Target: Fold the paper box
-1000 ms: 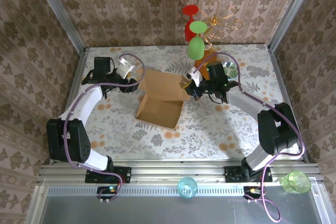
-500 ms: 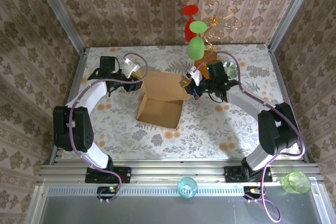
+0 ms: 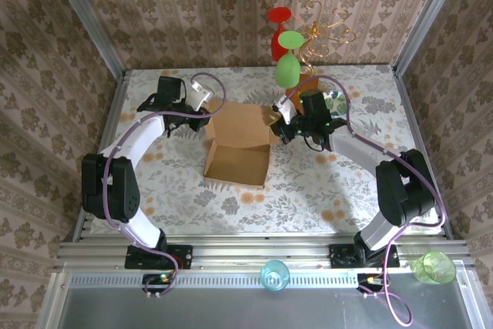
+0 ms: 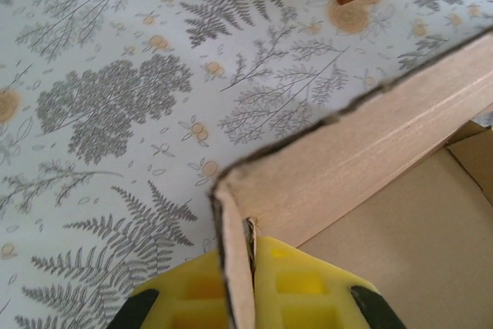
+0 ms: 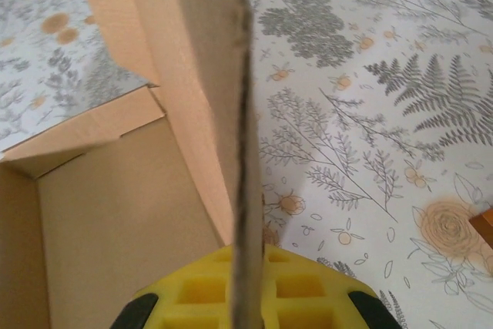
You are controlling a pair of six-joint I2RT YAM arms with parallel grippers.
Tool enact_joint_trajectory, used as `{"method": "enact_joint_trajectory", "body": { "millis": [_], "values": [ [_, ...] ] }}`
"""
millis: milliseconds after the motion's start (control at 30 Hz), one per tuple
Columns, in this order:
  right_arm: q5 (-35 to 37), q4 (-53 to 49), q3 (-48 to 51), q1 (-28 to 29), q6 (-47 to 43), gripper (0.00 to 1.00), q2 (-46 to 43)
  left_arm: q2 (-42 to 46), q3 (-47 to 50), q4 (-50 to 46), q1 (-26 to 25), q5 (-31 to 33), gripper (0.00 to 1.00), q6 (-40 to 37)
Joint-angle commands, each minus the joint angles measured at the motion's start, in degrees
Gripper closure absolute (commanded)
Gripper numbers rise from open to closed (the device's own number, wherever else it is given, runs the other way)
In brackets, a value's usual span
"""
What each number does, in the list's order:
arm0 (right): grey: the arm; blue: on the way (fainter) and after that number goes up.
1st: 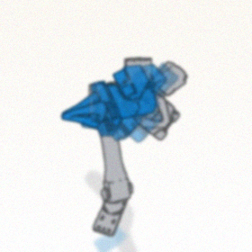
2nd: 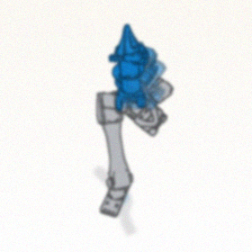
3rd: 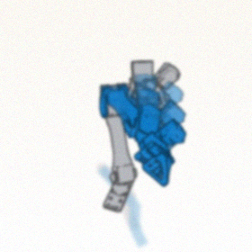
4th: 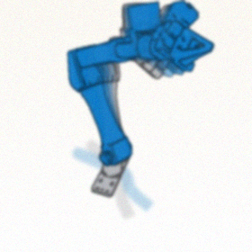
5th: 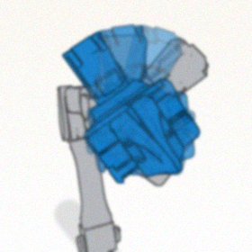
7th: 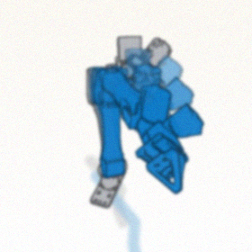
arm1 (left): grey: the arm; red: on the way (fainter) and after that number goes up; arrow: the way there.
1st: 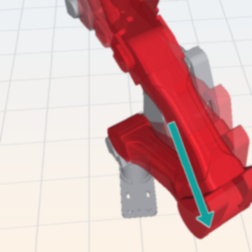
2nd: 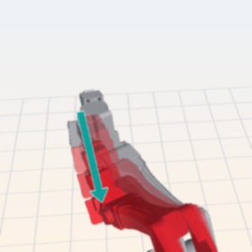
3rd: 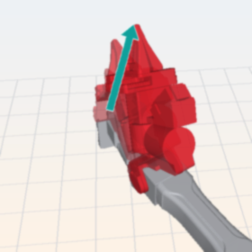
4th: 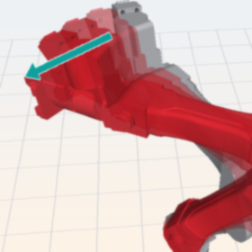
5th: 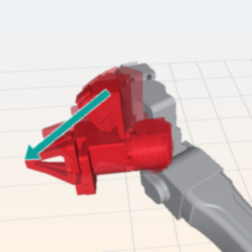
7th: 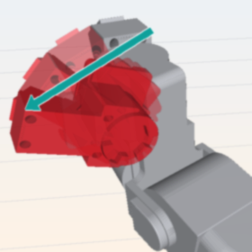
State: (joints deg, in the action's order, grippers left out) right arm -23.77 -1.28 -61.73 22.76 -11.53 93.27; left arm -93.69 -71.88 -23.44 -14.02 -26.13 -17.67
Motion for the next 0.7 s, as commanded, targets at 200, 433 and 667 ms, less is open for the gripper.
{"method": "enact_joint_trajectory", "body": {
  "millis": [200, 433, 667],
  "values": [
    [22.9, 12.8, -3.8, 6.1, 20.4, 1.0, 4.2, 4.2, 0.8, 7.0, -5.0, 20.2, 1.0, 18.5],
    [32.3, 29.7, -4.6, 8.9, 29.5, 1.0, 9.0, 7.5, 7.9, 19.4, -3.7, 21.8, 1.0, 29.3],
    [35.0, 35.3, -8.5, 10.6, 31.9, 1.0, 15.6, 10.2, 19.1, 37.1, -1.2, 21.2, 1.0, 35.6]
  ]
}}
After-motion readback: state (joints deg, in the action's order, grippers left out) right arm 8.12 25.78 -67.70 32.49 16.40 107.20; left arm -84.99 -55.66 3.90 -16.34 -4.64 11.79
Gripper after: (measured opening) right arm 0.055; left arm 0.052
